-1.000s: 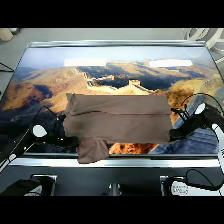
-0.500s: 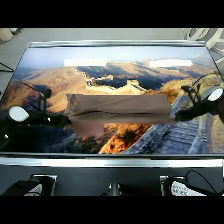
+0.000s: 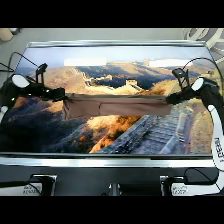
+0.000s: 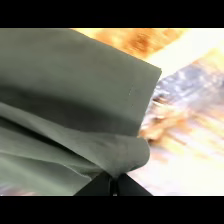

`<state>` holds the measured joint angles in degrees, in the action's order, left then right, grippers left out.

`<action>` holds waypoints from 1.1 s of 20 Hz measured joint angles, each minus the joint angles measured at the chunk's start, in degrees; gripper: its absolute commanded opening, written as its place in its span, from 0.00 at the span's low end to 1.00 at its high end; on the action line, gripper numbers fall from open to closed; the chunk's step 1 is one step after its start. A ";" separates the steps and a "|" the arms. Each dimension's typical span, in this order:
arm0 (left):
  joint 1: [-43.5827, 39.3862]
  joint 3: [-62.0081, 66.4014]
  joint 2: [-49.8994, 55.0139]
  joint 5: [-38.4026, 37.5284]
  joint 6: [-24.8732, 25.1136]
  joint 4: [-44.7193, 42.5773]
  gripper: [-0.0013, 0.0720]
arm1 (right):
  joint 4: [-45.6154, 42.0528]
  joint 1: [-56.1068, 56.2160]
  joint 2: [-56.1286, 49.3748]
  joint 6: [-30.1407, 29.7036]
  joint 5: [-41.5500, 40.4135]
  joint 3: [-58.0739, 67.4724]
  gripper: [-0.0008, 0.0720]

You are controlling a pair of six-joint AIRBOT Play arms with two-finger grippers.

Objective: Fold the shirts.

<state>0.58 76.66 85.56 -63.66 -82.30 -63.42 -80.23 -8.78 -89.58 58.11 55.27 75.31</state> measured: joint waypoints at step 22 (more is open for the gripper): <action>-11.02 8.52 3.13 3.41 1.07 7.43 0.72 | 26.56 -5.55 -13.42 -4.22 2.93 2.56 0.04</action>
<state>-10.44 85.19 88.68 -60.25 -81.23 -55.99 -53.67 -14.33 -103.00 53.89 58.19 77.87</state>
